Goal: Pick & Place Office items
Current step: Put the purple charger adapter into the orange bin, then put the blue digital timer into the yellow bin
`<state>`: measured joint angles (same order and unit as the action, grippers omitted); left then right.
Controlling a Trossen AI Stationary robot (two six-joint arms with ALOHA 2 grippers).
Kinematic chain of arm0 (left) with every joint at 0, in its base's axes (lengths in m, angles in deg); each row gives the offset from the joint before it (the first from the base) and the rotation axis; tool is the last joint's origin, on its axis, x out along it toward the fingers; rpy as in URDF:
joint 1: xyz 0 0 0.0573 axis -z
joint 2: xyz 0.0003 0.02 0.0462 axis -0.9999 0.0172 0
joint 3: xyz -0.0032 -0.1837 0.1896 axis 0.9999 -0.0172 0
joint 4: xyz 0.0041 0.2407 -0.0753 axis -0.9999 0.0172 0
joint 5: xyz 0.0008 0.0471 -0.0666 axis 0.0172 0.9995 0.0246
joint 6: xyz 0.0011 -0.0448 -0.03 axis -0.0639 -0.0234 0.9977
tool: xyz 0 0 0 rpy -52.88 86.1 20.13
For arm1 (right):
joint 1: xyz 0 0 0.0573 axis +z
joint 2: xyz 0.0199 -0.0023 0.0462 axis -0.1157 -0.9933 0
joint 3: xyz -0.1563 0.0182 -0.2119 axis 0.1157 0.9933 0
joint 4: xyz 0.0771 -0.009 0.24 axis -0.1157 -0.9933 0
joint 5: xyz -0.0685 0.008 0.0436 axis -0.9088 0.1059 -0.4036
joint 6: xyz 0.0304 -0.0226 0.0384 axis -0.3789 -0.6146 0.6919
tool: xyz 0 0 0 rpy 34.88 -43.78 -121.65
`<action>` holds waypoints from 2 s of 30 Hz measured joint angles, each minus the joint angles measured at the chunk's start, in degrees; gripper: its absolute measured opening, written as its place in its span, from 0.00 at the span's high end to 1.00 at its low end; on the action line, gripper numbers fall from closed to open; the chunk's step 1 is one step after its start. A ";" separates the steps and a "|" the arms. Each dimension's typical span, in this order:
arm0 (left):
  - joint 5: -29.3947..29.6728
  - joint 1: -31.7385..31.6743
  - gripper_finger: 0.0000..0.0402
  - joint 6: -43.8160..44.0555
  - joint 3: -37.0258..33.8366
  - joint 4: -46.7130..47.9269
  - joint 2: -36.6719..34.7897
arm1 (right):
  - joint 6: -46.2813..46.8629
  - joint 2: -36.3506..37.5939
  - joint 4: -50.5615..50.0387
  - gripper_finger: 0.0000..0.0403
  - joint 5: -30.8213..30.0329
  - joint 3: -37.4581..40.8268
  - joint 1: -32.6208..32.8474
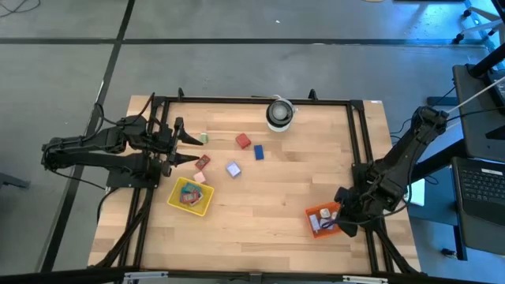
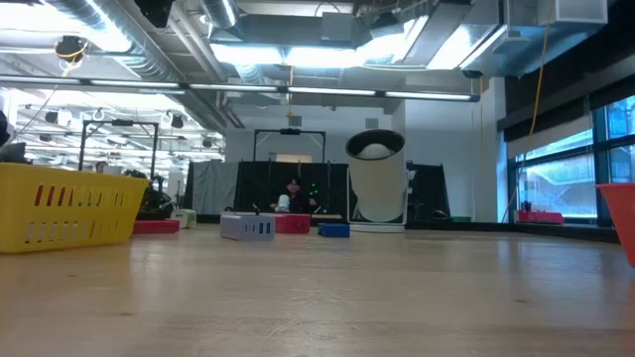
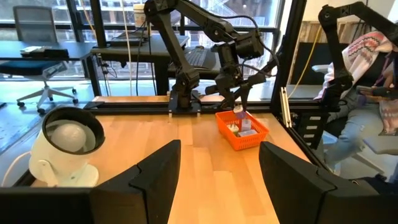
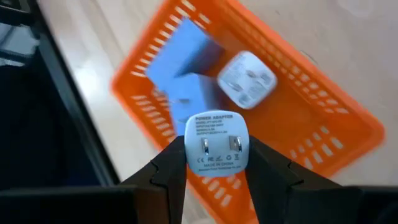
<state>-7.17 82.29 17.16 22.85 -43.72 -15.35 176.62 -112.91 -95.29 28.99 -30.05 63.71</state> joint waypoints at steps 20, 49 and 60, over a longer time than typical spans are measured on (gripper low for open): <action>-0.92 0.00 0.47 1.04 0.00 -0.02 3.10 | 0.21 -6.69 -1.91 0.66 2.49 -0.02 0.06; -2.40 0.00 0.47 1.04 0.00 -0.17 5.44 | -0.34 -6.71 -6.07 0.43 -0.73 -0.07 0.00; -4.33 0.00 0.47 1.04 0.00 -0.13 5.44 | -1.66 -0.49 -7.22 0.43 -12.58 -0.07 -0.12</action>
<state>-11.49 82.29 18.20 22.85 -43.85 -9.90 174.96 -113.39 -102.50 16.41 -30.12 63.58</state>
